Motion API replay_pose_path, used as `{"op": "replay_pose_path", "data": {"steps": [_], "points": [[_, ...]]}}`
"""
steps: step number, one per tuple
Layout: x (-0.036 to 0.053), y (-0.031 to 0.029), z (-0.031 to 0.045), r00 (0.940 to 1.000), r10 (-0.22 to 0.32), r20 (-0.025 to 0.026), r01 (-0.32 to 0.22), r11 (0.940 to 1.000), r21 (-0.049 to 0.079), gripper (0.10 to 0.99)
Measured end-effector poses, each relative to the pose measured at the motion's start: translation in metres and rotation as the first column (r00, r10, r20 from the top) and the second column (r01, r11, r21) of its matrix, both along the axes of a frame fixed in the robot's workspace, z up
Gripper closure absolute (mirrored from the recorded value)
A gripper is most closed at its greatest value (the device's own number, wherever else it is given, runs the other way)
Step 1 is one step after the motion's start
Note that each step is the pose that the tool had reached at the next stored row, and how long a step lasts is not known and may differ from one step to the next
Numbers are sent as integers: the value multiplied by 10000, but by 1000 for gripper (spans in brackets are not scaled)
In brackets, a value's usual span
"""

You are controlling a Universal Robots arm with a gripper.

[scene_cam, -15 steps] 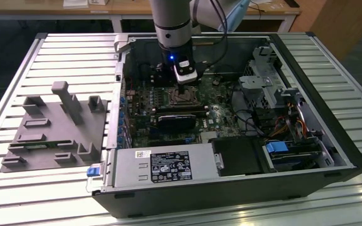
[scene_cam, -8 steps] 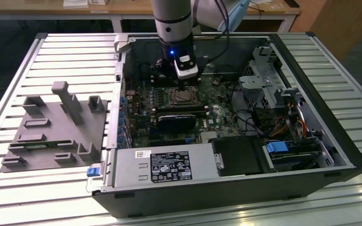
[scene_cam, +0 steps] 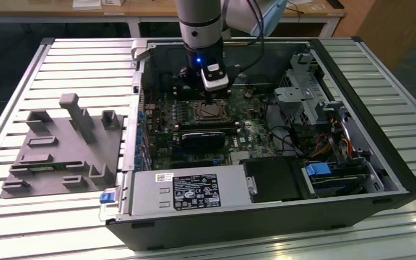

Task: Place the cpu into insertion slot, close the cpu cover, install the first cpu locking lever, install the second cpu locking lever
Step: 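Install the first cpu locking lever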

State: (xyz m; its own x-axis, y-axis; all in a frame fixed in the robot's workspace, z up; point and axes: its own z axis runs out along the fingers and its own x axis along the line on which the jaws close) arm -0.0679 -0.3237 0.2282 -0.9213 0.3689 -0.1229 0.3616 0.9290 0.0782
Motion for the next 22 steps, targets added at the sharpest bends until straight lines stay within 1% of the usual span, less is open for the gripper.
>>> {"op": "replay_pose_path", "data": {"steps": [4,8,9,11,12,13,14,15,22], "points": [[54,0,-2,9997,-4,-243,4,10000,1,984],[107,-1,-4,9985,-6,-540,6,10000,1,984],[120,-1,-5,9982,-7,-602,7,10000,1,984],[145,-2,-6,9975,-11,-713,11,10000,1,984],[158,-2,-6,9971,-12,-763,13,10000,1,984],[171,-2,-6,9968,-15,-801,16,10000,1,984],[180,-2,-6,9966,-19,-825,19,10000,1,984],[182,-3,-6,9965,-22,-832,22,10000,-1,984],[183,-2,-6,9965,-24,-832,24,10000,0,984]]}}
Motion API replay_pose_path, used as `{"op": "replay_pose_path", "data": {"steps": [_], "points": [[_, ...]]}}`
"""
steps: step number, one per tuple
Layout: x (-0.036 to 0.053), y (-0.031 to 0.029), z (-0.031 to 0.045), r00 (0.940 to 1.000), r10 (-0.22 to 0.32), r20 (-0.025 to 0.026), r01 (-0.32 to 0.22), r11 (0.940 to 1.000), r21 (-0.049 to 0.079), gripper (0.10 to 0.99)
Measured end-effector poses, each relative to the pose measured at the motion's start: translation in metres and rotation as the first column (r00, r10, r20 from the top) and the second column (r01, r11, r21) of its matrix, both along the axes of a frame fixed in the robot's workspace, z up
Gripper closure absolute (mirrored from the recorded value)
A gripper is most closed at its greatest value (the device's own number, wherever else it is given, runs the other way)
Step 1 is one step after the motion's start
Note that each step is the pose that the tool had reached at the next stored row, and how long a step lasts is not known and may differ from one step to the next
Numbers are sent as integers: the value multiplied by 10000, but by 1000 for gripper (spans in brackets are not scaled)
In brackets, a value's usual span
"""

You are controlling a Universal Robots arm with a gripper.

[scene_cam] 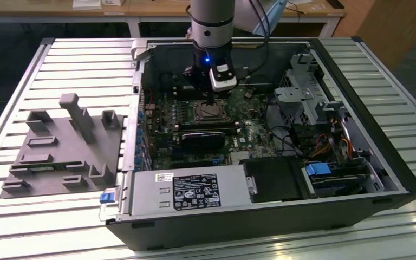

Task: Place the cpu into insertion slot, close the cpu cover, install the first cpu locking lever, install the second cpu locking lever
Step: 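Install the first cpu locking lever, then install the second cpu locking lever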

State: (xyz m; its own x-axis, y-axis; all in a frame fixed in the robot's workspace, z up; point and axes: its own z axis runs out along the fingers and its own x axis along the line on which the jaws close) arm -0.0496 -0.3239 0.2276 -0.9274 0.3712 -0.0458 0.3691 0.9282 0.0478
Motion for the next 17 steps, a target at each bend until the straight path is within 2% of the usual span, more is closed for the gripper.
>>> {"op": "replay_pose_path", "data": {"steps": [17], "points": [[6,0,0,10000,-91,1,91,10000,0,984]]}}
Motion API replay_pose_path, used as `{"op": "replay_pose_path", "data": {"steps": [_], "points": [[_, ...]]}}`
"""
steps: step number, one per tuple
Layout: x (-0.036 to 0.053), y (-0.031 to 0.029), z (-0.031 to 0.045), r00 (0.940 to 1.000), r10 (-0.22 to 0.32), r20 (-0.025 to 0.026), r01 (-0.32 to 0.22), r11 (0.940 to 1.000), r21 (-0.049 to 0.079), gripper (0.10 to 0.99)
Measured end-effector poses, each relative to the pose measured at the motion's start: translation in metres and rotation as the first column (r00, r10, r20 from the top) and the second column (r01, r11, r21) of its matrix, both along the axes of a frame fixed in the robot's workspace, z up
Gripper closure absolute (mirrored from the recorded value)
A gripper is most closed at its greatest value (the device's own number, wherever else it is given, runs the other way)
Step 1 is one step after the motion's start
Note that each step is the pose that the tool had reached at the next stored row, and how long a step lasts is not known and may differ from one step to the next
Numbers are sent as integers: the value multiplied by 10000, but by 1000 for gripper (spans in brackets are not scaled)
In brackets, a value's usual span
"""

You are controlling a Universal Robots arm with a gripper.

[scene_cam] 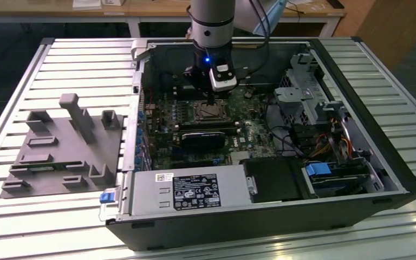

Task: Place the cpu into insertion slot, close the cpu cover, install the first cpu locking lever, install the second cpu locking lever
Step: 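Install the second cpu locking lever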

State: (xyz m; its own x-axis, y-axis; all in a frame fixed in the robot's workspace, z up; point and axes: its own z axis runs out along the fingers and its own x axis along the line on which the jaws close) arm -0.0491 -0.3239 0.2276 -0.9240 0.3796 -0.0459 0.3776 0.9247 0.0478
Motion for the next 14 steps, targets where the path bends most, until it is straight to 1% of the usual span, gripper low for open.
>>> {"op": "replay_pose_path", "data": {"steps": [8,14], "points": [[0,0,0,10000,-2,-1,2,10000,0,984],[0,0,64,10000,-6,0,6,10000,1,984]]}}
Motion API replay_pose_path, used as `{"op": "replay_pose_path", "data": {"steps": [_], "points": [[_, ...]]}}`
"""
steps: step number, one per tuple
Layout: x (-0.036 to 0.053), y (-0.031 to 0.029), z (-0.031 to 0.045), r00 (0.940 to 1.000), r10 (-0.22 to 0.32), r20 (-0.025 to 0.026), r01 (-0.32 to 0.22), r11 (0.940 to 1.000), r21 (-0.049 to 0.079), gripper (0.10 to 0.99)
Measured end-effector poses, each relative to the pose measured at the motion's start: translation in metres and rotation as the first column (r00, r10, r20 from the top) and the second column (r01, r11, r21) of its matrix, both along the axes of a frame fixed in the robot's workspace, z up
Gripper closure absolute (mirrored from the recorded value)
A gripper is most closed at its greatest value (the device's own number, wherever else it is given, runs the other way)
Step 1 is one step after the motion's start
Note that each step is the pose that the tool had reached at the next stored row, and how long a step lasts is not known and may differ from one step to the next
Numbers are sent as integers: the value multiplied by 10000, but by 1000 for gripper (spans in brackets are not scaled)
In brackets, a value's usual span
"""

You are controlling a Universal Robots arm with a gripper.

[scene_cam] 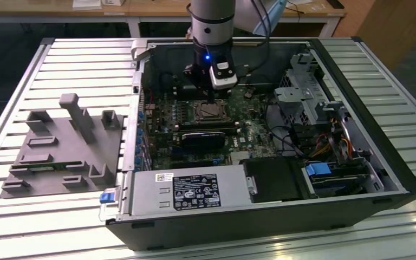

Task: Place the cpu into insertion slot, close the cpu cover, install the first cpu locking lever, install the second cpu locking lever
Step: 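Install the second cpu locking lever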

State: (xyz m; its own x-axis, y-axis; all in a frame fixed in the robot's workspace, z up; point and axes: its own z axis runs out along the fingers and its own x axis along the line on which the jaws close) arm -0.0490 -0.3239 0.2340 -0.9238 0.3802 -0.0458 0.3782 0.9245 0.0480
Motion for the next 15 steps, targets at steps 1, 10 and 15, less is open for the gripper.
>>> {"op": "replay_pose_path", "data": {"steps": [1,10,15], "points": [[0,0,11,10000,0,0,0,10000,0,984],[0,0,92,10000,0,1,0,10000,1,984],[0,0,95,10000,0,0,0,10000,-1,984]]}}
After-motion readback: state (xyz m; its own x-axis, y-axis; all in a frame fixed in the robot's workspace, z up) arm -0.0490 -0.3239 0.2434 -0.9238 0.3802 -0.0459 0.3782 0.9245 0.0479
